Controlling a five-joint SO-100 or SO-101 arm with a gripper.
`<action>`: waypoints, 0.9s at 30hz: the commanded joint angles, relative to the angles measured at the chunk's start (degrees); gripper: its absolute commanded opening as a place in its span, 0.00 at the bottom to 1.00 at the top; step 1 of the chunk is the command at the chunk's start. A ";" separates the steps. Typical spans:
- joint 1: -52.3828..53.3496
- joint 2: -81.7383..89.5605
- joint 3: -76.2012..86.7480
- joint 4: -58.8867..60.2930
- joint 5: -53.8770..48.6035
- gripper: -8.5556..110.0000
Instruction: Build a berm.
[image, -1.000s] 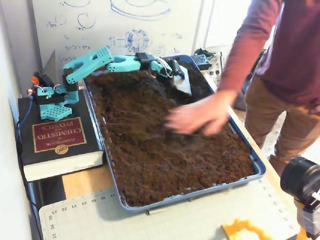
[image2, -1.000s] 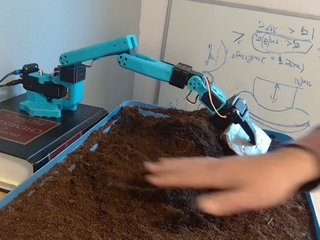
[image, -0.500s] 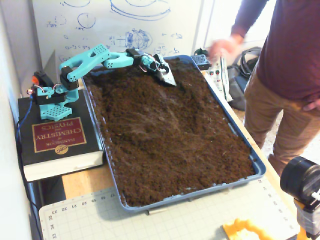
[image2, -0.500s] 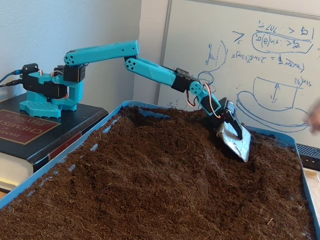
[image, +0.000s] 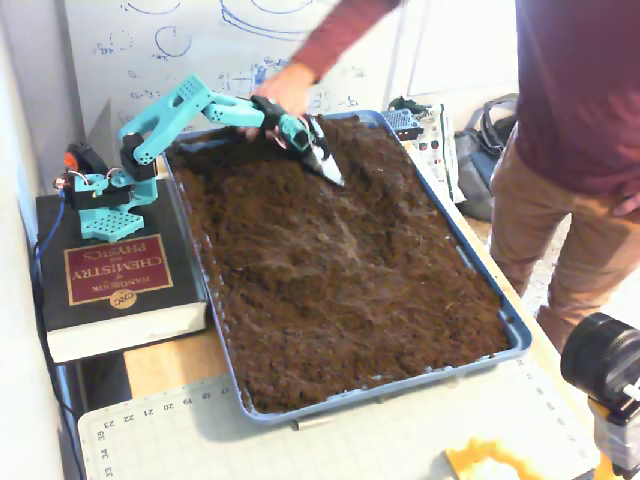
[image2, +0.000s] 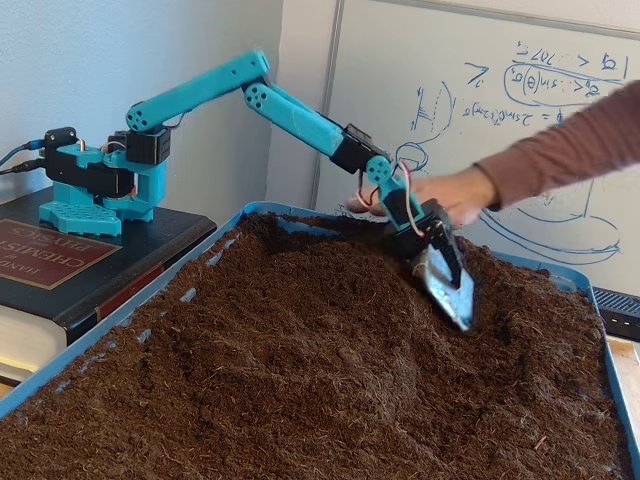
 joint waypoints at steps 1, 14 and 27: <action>-1.05 7.91 11.25 1.05 -0.79 0.07; 2.20 27.07 24.43 0.97 -0.70 0.07; 21.80 54.93 31.20 9.93 -8.44 0.07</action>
